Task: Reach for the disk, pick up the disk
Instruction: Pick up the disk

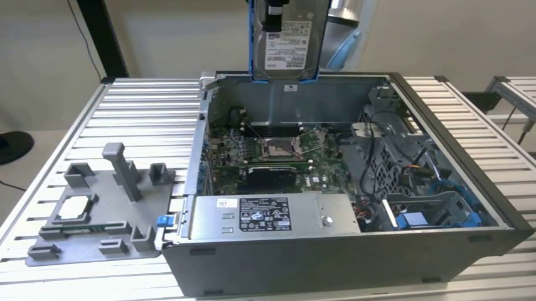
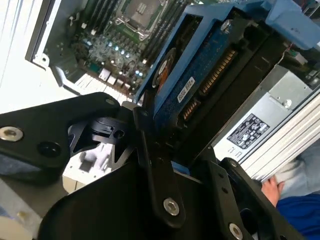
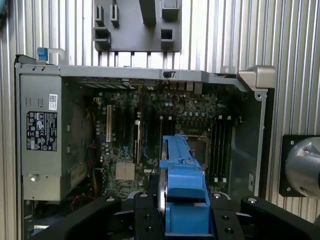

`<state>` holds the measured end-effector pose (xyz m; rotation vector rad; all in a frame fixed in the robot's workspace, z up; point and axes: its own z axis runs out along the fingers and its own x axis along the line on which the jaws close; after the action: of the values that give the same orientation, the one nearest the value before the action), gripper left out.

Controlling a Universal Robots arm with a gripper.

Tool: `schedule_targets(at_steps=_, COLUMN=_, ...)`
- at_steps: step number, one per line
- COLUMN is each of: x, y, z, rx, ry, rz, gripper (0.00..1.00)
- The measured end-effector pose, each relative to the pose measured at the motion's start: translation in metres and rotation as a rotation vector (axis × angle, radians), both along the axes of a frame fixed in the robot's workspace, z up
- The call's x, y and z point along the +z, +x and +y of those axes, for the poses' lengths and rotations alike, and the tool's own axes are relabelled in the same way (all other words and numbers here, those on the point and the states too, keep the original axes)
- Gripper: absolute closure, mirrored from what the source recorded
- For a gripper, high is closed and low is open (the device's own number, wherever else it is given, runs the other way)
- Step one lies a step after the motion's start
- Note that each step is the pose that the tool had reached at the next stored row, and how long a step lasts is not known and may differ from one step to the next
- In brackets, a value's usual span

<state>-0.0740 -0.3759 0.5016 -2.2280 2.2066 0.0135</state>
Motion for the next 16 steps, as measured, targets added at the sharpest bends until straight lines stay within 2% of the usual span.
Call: schedule_targets(at_steps=16, x=0.0000, y=0.070, z=-0.0001, rx=0.000, ry=0.0001, rz=0.0000, gripper=1.00)
